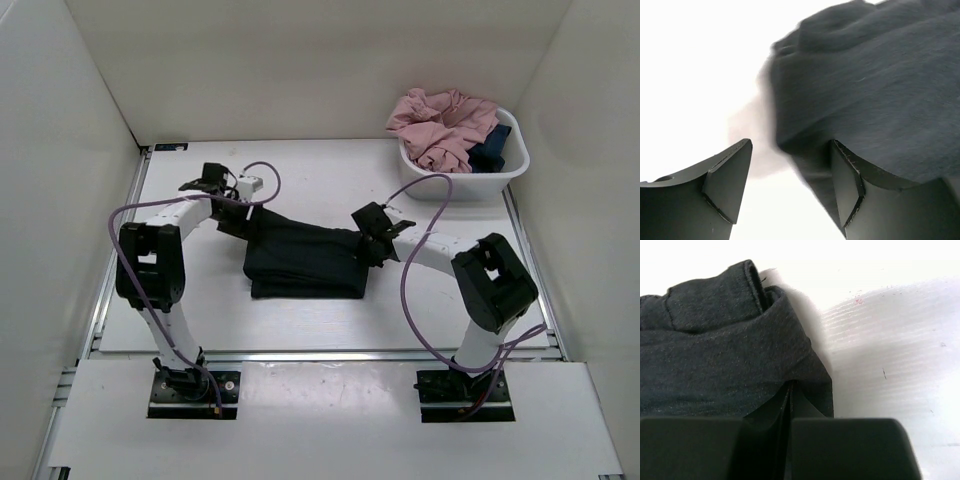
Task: Fold and stack the trousers
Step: Fold the trousers
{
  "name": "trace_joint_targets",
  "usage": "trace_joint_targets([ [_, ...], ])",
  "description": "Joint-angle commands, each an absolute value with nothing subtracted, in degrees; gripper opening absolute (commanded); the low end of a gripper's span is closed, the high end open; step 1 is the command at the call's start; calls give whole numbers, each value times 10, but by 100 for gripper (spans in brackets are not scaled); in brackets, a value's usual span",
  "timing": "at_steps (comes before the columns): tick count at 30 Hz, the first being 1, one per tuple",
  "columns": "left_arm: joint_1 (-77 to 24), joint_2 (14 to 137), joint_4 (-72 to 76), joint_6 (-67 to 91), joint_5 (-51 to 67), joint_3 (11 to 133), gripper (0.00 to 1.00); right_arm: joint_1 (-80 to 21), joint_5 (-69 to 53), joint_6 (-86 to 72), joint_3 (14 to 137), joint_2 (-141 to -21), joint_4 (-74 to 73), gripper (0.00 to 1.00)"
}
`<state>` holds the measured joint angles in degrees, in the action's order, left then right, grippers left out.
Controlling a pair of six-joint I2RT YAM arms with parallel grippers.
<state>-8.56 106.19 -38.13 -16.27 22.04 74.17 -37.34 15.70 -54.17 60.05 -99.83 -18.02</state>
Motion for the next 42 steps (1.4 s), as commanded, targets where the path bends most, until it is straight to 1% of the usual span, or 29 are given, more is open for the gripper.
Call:
trace_joint_targets([
  [1,-65,1035,-341,-149,240,733,74,-369,129,-558,574,-1019,-163,0],
  [5,-60,1046,-353,-161,256,716,74,-369,145,-533,579,-1002,-169,0],
  [7,-60,1035,-362,-167,262,715,74,-369,145,-494,608,-982,-182,0],
  [9,-60,1008,-385,-172,262,723,74,-392,155,-463,645,-961,-220,0],
  [11,-60,973,-409,-178,257,746,74,-415,199,-428,703,-946,-257,1],
  [13,-60,943,-439,-184,249,752,75,-448,228,-423,724,-918,-295,2],
  [14,-60,911,-446,-190,243,752,75,-465,240,-430,724,-906,-295,2],
  [17,-84,869,-454,-207,225,719,75,-475,226,-460,686,-871,-278,3],
  [18,-84,857,-460,-207,225,686,75,-475,220,-465,658,-864,-266,3],
  [20,-90,857,-461,-215,219,637,75,-475,212,-474,634,-864,-258,0],
  [24,-90,891,-448,-221,214,586,74,-475,164,-482,604,-900,-244,0],
  [30,-90,903,-414,-221,187,525,72,-469,141,-532,543,-939,-219,0],
  [35,-90,903,-408,-227,175,512,72,-455,141,-532,543,-956,-214,0],
  [39,-90,881,-417,-227,175,517,72,-460,165,-496,587,-932,-258,0],
  [41,-90,861,-440,-232,175,545,72,-461,197,-478,641,-912,-310,11],
  [42,-90,850,-468,-238,182,555,72,-468,213,-471,660,-891,-332,21],
])
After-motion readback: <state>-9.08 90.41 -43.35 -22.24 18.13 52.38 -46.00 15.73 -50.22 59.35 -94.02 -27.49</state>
